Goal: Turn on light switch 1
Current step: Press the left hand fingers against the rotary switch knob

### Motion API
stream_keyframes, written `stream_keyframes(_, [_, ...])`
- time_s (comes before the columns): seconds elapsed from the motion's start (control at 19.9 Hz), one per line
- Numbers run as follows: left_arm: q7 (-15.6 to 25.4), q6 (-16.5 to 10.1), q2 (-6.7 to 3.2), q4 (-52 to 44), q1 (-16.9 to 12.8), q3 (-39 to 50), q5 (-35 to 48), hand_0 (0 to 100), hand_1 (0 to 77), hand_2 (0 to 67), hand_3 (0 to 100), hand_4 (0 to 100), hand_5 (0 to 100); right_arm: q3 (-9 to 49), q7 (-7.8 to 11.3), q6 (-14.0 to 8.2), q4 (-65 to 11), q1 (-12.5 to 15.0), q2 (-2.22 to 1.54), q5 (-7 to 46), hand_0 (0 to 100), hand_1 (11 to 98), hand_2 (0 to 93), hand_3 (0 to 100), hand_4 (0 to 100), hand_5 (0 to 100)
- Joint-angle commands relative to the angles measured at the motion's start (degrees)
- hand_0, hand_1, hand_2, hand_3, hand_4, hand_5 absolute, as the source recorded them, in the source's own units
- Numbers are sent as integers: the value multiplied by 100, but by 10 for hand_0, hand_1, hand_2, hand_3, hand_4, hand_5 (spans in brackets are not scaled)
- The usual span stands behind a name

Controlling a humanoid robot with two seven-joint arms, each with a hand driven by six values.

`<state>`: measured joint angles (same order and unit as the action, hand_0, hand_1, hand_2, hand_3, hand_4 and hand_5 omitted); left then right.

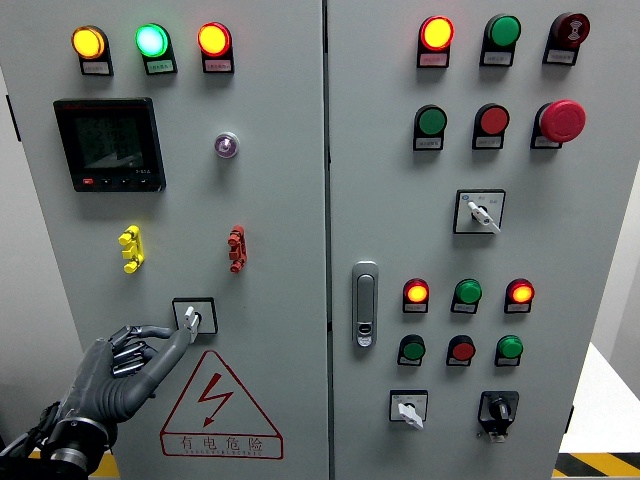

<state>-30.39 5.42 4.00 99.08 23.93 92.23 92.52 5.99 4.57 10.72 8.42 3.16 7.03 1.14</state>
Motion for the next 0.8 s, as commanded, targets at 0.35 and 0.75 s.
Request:
stream_keyframes(0.35, [-327, 205, 48, -29, 155, -100, 20, 0, 583, 454, 858, 1000, 818, -1, 0, 0, -7, 0, 0, 0, 0, 196, 0, 196, 193, 106])
stream_keyframes(0.75, [-512, 267, 48, -108, 208, -170, 20, 0, 580, 468, 861, 1000, 826, -1, 0, 0, -7, 0, 0, 0, 0, 197, 0, 196, 193, 106])
